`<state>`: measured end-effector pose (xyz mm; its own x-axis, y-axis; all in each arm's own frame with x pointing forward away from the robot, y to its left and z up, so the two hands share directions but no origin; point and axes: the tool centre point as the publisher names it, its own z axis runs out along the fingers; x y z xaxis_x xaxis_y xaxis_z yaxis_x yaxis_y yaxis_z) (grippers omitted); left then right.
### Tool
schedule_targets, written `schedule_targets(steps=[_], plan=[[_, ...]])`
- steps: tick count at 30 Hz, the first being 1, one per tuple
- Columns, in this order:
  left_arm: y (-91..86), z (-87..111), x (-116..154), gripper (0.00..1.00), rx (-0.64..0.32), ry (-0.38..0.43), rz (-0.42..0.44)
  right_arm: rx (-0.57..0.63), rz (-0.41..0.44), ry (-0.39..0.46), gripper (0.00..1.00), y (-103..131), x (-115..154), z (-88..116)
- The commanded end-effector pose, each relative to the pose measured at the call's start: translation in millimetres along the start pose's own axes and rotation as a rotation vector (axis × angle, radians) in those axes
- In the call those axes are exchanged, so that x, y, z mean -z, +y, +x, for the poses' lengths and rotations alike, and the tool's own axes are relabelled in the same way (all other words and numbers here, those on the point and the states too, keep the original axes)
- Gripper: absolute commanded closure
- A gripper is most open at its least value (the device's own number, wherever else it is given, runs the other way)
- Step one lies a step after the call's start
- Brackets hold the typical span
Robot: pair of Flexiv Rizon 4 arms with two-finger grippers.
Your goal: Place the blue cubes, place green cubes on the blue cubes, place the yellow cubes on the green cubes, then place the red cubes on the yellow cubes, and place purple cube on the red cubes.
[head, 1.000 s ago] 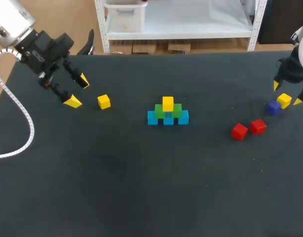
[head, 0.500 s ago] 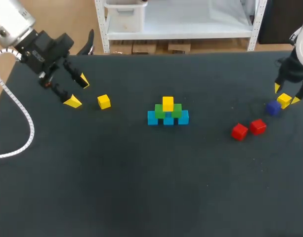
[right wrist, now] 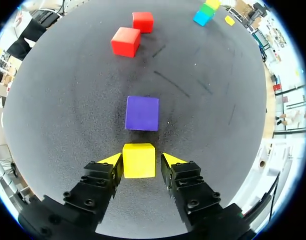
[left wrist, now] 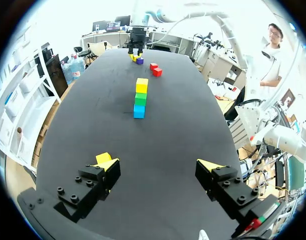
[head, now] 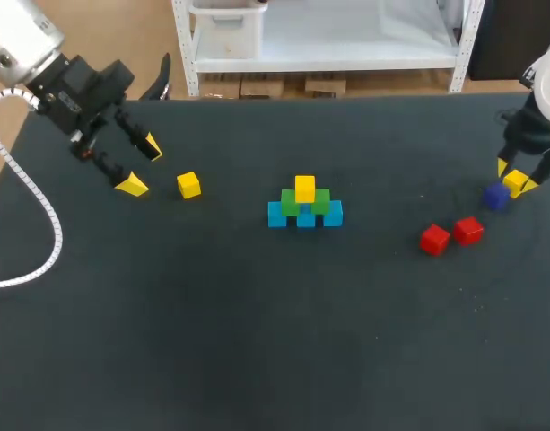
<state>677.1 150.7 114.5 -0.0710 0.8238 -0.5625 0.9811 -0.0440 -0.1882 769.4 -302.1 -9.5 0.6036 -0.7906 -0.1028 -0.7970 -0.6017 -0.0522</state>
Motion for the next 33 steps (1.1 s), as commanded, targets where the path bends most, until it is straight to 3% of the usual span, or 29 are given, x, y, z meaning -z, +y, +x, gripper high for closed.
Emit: schedule_targets(steps=[1,6,8,9,12,18,26,33], plan=[[1.3,0.5,0.1,0.0,-0.002,0.0,0.001,-0.003,0.002,0.003,0.52,2.2,1.1,0.3],[1.3,0.5,0.1,0.0,-0.002,0.0,0.001,-0.004,-0.001,0.01,0.55,2.2,1.0,1.3],[1.3,0.5,0.1,0.0,-0.002,0.0,0.001,-0.007,-0.001,0.014,0.67,1.8,1.2,1.7],[1.3,0.5,0.1,0.0,-0.002,0.0,0.001,-0.009,0.002,0.016,0.82,1.6,1.3,1.8],[1.3,0.5,0.1,0.0,-0.002,0.0,0.001,-0.014,0.006,0.016,0.99,1.5,1.4,1.7],[1.3,0.5,0.1,0.0,-0.002,0.0,0.001,-0.105,0.044,0.012,1.0,3.1,2.4,0.5],[1.3,0.5,0.1,0.0,-0.002,0.0,0.001,-0.449,0.172,0.019,1.0,-6.2,15.0,-0.9],[1.3,0.5,0.1,0.0,-0.002,0.0,0.001,-0.631,0.327,-0.154,1.0,-28.1,42.8,-17.3]])
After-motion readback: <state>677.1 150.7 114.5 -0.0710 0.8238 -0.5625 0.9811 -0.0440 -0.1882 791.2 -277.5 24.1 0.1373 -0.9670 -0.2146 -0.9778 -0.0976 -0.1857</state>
